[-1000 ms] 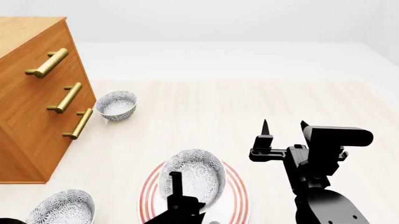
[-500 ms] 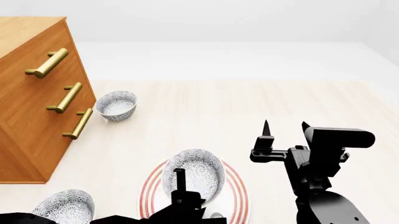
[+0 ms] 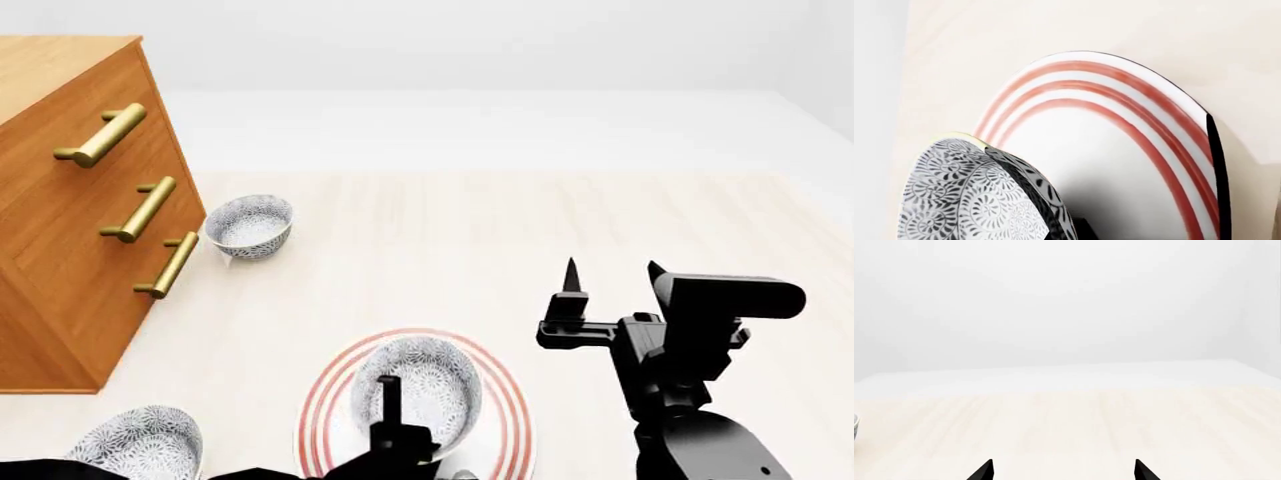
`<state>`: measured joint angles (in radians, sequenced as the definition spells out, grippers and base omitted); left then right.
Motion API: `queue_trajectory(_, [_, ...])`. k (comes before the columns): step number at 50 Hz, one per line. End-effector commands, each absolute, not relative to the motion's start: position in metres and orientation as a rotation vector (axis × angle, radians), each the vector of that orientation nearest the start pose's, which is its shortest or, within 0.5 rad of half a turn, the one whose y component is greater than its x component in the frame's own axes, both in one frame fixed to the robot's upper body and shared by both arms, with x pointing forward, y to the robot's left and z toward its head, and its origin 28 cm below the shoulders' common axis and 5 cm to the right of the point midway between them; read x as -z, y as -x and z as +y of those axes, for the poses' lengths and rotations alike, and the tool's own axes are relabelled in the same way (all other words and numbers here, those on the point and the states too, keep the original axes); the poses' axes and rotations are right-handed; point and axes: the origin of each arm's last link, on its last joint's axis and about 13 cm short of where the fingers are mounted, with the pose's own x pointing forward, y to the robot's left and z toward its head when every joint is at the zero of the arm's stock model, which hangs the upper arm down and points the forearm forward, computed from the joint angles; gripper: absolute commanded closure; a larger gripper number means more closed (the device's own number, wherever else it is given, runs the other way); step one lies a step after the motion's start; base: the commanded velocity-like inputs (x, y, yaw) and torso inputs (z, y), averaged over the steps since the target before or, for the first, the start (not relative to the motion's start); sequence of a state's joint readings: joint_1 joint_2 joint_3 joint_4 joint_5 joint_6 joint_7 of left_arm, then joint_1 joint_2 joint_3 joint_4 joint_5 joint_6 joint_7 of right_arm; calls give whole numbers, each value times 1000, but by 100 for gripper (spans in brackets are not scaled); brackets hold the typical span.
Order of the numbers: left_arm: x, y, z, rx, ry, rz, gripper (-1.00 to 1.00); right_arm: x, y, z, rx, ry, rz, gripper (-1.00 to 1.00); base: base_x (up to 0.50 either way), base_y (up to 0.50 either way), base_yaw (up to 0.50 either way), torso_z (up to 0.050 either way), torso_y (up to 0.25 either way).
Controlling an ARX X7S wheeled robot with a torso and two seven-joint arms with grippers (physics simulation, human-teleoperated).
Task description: Put the bowl in the middle on the plate.
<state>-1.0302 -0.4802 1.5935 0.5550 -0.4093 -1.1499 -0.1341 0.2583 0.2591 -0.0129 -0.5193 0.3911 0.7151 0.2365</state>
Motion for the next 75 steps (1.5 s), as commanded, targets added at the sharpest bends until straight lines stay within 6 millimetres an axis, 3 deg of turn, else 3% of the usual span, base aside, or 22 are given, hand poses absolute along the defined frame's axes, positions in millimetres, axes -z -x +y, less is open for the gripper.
queue_trajectory(1, [-113,-218,155,950,-1245,263,100,-134,-236,-124,20,-35,-30,-100,0,0,0,0,0])
queue_trajectory(16, [-113,-220,156,937,-1257,290,100,-134,-235,-124,19,-35,-28,-100,0,0,0,0,1])
queue_trajectory(17, [-113,-220,156,944,-1261,291,-100,-134,-235,-123,19,-35,-29,-100,0,0,0,0,0])
queue_trajectory(33, [-126,-217,157,940,-1269,270,-100,-134,-236,-123,16,-34,-31,-100,0,0,0,0,0])
queue_trajectory(49, [-201,-185,172,996,-1136,182,-100,-138,-235,-121,5,-28,-39,-100,0,0,0,0,0])
queue_trajectory(59, [-214,-179,176,1042,-1068,174,-100,-140,-234,-122,5,-31,-46,-100,0,0,0,0,0])
queue_trajectory(63, [-229,-183,181,1053,-912,151,-100,-141,-234,-121,3,-31,-47,-100,0,0,0,0,0])
queue_trajectory(70, [-255,-205,191,922,-590,57,-100,-142,-235,-121,-2,-26,-53,-100,0,0,0,0,0])
queue_trajectory(75, [-271,-223,203,664,-256,-2,-100,-146,-236,-120,-5,-18,-58,-100,0,0,0,0,0])
